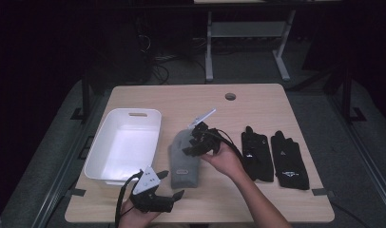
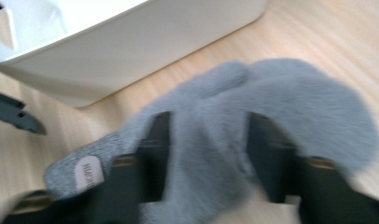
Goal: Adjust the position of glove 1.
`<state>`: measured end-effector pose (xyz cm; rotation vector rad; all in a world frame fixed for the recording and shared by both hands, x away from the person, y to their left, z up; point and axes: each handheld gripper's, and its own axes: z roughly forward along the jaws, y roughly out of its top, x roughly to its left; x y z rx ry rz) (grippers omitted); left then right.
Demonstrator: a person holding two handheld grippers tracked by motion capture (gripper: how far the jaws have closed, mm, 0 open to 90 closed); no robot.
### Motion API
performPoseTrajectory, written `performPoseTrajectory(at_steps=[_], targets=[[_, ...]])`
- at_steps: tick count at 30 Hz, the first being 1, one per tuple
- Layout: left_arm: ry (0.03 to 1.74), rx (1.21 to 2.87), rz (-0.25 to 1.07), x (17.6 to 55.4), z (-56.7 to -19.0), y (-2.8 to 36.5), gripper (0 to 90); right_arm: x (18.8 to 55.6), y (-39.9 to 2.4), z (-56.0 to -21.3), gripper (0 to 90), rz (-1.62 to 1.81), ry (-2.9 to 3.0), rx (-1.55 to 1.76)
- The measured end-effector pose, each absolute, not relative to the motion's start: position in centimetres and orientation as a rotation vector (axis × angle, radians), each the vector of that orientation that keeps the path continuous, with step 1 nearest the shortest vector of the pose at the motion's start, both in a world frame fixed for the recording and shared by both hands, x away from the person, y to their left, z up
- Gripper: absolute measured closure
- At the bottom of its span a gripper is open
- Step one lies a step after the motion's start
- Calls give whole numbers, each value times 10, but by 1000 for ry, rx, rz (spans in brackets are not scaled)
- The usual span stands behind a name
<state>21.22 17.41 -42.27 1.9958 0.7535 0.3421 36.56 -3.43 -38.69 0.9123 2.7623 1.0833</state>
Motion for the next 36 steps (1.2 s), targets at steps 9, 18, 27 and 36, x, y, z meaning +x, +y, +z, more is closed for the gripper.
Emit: performPoseTrajectory(at_steps=[9,18,27,36], targets=[[757,1998,338,213,-423,174,176,372,-20,-402,739,982,2765,903],[754,2008,338,214,-423,173,176,374,-13,-410,753,950,2776,896],[754,2011,336,214,-422,172,176,371,-4,-423,751,863,2769,815],[757,2022,330,216,-423,169,179,372,-7,-421,682,887,2769,833]])
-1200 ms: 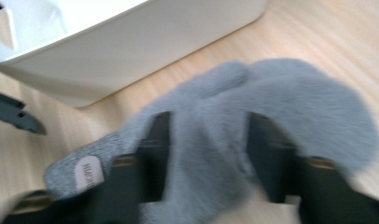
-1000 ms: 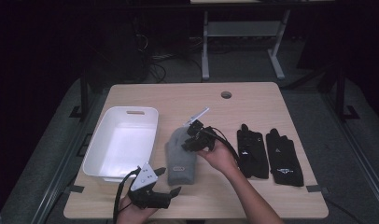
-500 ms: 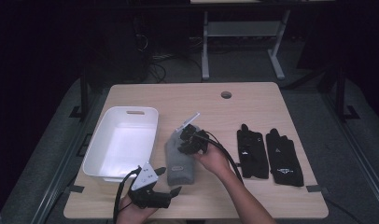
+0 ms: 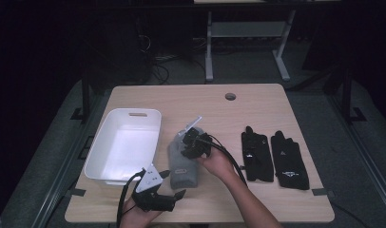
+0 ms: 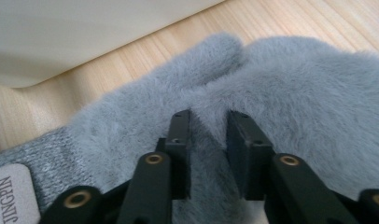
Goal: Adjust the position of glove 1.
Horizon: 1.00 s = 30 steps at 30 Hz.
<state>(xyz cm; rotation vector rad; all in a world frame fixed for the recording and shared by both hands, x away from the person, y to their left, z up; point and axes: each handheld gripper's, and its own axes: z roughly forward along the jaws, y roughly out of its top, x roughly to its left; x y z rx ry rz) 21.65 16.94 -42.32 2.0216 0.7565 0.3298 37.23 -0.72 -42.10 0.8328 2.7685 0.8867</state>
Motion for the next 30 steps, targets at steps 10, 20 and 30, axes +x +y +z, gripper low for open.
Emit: performPoseTrajectory(at_steps=[10,20,30], targets=[[777,2007,317,220,-420,165,188,375,-18,-411,449,961,2751,899],[837,1984,264,227,-416,160,188,380,-37,-404,301,1047,2728,950],[923,1966,233,240,-414,151,184,389,-62,-401,277,1103,2713,1034]])
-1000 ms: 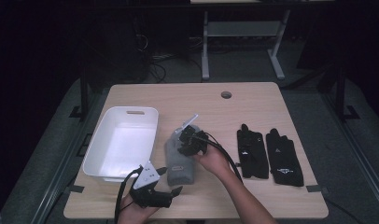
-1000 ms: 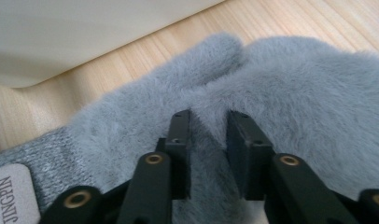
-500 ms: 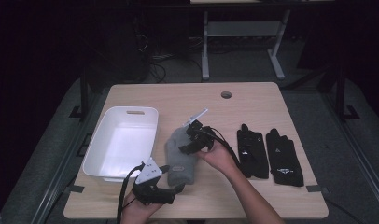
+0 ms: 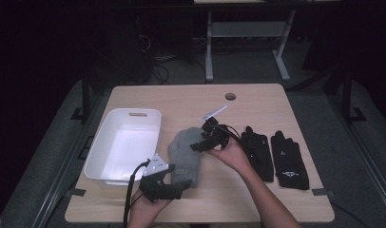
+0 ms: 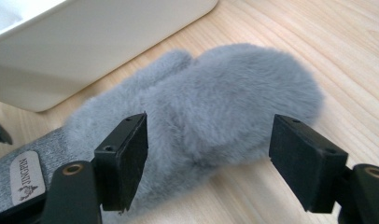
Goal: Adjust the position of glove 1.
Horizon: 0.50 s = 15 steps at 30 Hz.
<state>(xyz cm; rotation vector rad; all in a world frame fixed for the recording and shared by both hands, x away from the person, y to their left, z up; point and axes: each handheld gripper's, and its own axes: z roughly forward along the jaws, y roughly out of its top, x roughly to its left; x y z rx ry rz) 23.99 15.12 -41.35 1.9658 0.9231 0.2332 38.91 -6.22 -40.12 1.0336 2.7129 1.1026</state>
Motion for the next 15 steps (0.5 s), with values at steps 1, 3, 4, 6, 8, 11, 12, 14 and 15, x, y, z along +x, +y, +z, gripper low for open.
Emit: performPoseTrajectory(at_steps=[1,3,4,6,8,11,12,14,15], targets=[[944,1966,227,243,-413,149,183,391,-67,-401,272,1118,2712,1058],[968,1961,230,246,-413,148,179,393,-70,-401,265,1128,2707,1079],[981,1955,226,247,-413,148,178,394,-72,-401,263,1129,2709,1093],[1015,1945,214,250,-415,148,178,396,-75,-403,256,1137,2711,1100],[1046,1932,192,253,-416,148,177,398,-77,-405,255,1136,2718,1116],[1074,1930,192,257,-418,148,178,402,-80,-409,254,1146,2721,1149],[1083,1927,192,258,-419,148,178,403,-80,-412,254,1153,2726,1164],[1103,1927,186,261,-420,149,179,406,-81,-416,254,1155,2733,1187],[1111,1924,184,261,-421,149,188,407,-81,-418,254,1147,2736,1211]])
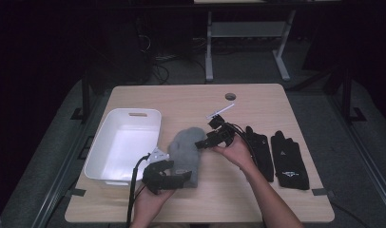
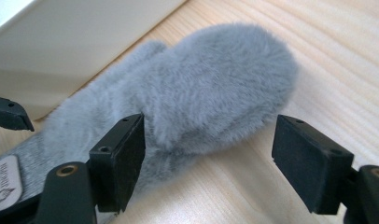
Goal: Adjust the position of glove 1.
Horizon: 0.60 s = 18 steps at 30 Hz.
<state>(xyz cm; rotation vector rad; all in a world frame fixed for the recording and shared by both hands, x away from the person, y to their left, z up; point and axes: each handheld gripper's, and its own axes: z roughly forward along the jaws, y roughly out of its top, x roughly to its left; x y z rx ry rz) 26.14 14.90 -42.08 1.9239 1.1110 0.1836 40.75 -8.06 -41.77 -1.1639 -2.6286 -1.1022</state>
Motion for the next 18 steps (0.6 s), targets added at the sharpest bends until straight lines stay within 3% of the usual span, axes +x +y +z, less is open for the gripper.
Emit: performPoseTrajectory(at_steps=[18], targets=[[1163,1967,133,268,-431,148,157,428,-69,-448,245,-1063,-2466,-1231]])
